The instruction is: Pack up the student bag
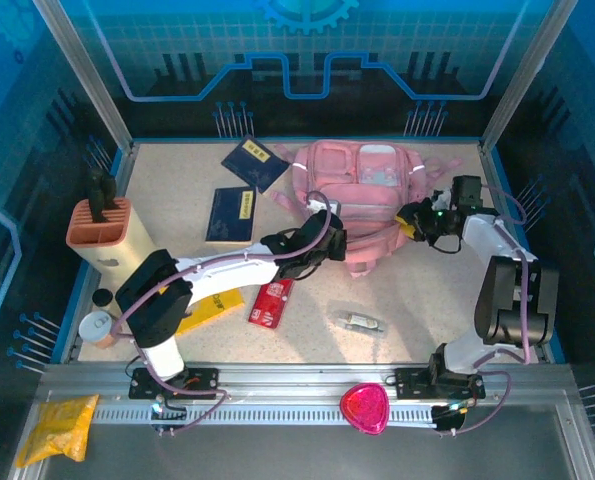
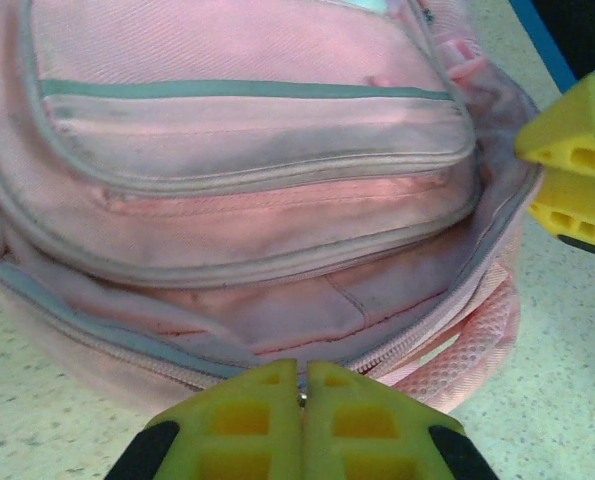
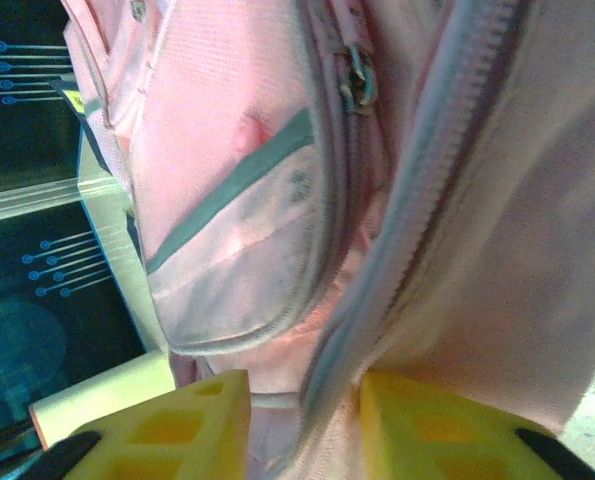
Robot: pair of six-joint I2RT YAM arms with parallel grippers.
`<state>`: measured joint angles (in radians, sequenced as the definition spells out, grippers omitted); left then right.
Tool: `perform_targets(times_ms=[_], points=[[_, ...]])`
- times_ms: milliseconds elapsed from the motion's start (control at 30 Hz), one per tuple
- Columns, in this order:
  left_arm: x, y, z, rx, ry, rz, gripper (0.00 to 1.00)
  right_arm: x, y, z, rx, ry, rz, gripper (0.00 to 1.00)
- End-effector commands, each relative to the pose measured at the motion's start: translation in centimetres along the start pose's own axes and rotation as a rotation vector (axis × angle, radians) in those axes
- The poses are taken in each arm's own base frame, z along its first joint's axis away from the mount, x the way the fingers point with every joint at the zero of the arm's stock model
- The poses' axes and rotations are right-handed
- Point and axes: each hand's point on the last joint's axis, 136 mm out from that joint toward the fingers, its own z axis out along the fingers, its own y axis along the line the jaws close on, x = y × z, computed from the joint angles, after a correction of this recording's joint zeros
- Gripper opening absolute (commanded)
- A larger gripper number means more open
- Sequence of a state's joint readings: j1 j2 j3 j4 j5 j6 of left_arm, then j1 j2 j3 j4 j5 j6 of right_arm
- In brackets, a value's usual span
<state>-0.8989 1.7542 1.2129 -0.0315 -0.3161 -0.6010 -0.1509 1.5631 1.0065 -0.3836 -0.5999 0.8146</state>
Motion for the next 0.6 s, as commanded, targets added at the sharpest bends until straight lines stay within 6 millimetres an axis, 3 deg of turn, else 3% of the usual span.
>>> perform_targets(times_ms=[0, 100, 333, 567], points=[[-0.4, -2.8, -0.1, 0.058, 0.007, 0.016, 0.00, 0.4, 1.2, -1.9, -0.005, -0.033, -0.070, 0.48], [-0.7, -3.5, 0.4, 0.073, 0.007, 0.016, 0.00, 2.9, 0.9, -2.3, 0.002, 0.014, -0.064, 0.59], [-0.8, -5.4, 0.8, 0.103, 0.002, 0.027, 0.00, 7.7, 1.3, -1.9, 0.052, 0.080, -0.068, 0.65], [-0.5, -6.2, 0.7, 0.116, 0.004, 0.030, 0.00, 9.1, 0.7, 0.5, 0.101, 0.077, -0.035, 0.62]])
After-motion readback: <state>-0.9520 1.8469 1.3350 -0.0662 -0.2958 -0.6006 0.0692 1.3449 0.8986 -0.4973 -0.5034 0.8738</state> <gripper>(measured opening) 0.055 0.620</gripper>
